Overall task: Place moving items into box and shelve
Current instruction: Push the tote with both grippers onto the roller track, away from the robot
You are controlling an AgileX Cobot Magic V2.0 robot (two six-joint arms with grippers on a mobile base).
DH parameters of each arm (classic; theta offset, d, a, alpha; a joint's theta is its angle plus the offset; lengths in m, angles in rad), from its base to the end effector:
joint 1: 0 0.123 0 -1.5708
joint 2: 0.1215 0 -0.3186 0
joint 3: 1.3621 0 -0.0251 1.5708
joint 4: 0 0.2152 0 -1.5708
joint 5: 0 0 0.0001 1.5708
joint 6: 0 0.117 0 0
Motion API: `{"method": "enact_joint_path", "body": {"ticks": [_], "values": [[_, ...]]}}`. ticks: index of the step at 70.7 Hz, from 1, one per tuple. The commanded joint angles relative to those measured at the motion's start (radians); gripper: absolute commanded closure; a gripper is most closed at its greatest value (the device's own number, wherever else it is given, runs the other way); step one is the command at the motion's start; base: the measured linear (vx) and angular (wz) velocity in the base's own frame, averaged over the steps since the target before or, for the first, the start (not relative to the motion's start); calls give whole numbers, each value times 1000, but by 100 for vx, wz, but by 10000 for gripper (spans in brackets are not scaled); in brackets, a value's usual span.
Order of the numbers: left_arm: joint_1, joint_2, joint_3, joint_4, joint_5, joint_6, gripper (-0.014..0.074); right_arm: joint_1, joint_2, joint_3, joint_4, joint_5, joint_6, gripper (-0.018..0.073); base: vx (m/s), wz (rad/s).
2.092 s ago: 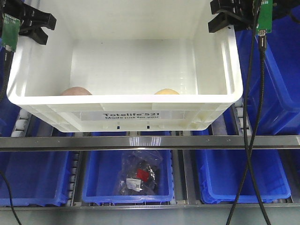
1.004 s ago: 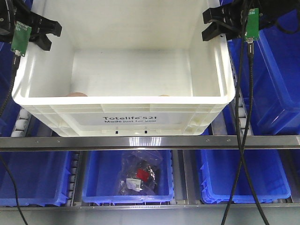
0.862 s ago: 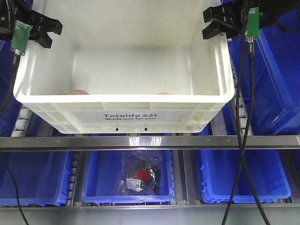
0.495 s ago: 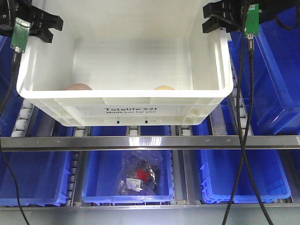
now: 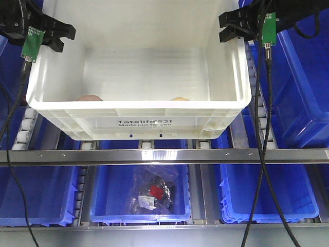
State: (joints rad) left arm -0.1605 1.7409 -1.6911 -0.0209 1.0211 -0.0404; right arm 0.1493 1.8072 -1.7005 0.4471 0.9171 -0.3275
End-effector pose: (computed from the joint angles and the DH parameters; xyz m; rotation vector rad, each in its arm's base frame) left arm 0.3653 -0.0613 0.3638 0.1464 2.5534 -0.1044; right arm 0.3863 0.0987 0.3571 -0.3878 2.4100 0.4763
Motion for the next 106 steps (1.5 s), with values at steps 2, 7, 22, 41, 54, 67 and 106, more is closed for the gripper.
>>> {"method": "enact_joint_path", "body": {"ticks": [2,7,22,41,54,67,106], "values": [[-15,-40,-38,-56,-140,3,613,17,-54,-44,151,-91,-43,570,0,0],[-15,-29,-38,-45,-146,3,613,17,-42,-44,152,-98,-44,570,0,0],[-15,-12,-38,-44,-146,3,613,17,-27,-44,151,-125,-50,568,0,0],[-15,-9,-38,-40,-169,6,594,17,-27,-44,153,-144,-55,534,0,0],[-15,-9,-38,-36,-176,11,520,17,-27,-44,167,-141,-80,445,0,0],[-15,-9,-38,-34,-184,12,388,17,-27,-44,216,-140,-114,297,0,0],[-15,-17,-39,43,-192,6,131,17,-27,-48,197,-194,-144,32,0,0]]}}
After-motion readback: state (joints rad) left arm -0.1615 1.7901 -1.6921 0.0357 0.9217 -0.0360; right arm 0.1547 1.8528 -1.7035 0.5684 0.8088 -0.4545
